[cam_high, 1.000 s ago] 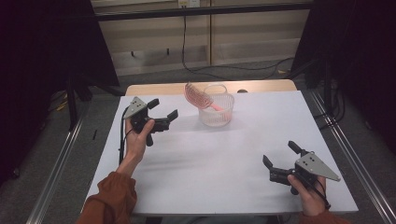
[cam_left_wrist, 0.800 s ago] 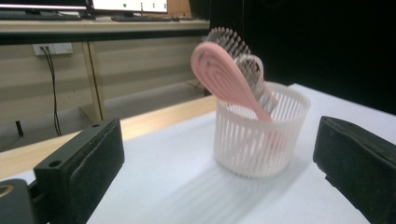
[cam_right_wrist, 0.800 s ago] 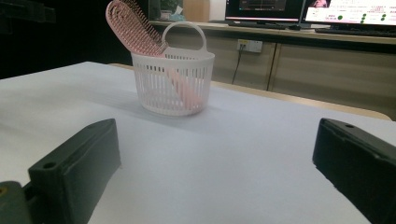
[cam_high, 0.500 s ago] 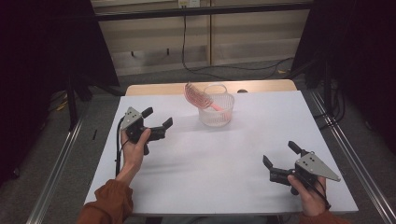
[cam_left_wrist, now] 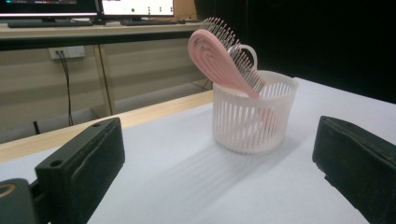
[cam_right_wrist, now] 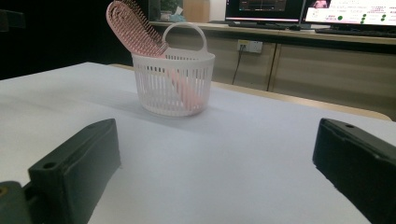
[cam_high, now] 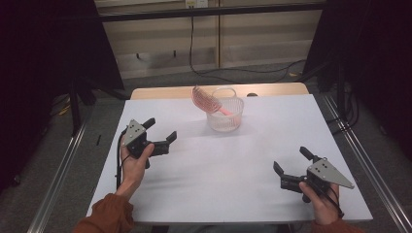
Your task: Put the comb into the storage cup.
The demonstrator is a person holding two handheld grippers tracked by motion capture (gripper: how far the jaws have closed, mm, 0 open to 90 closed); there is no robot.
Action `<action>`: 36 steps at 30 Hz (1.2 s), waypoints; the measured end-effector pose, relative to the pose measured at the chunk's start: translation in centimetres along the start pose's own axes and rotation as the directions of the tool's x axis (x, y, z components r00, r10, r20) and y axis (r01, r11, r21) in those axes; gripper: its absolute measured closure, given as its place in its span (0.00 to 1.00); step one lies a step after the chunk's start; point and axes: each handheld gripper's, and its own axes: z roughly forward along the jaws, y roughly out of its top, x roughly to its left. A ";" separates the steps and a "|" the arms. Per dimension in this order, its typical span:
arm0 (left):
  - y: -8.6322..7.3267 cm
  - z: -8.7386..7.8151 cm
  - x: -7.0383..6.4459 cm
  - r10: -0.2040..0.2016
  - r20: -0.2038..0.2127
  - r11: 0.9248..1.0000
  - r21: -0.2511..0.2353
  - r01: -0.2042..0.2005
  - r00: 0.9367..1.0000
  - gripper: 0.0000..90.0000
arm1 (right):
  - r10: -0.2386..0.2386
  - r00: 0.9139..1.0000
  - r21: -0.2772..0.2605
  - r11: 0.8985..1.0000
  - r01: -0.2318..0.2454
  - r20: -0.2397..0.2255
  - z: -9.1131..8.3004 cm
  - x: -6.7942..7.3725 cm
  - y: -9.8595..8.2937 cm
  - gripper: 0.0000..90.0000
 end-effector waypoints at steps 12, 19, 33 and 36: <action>-1.3 -2.2 -0.3 -0.026 -0.048 1.000 0.002 0.026 0.998 0.03 | 0.005 1.000 -0.003 1.000 -0.005 0.005 -0.1 0.0 0.0 0.00; -1.9 -3.1 -0.6 0.000 -0.049 1.000 0.005 0.000 0.999 0.03 | 0.004 1.000 -0.004 1.000 -0.004 0.009 -0.1 0.0 0.0 0.00; -2.6 -5.3 -1.5 -0.003 -0.054 1.000 0.023 0.005 0.999 0.03 | 0.011 1.000 -0.014 1.000 -0.011 0.027 -0.6 0.0 0.1 0.01; -2.5 -5.8 -2.2 0.008 -0.040 1.000 0.029 -0.007 0.999 0.03 | 0.012 0.999 -0.020 1.000 -0.012 0.033 -0.8 -0.1 0.2 0.01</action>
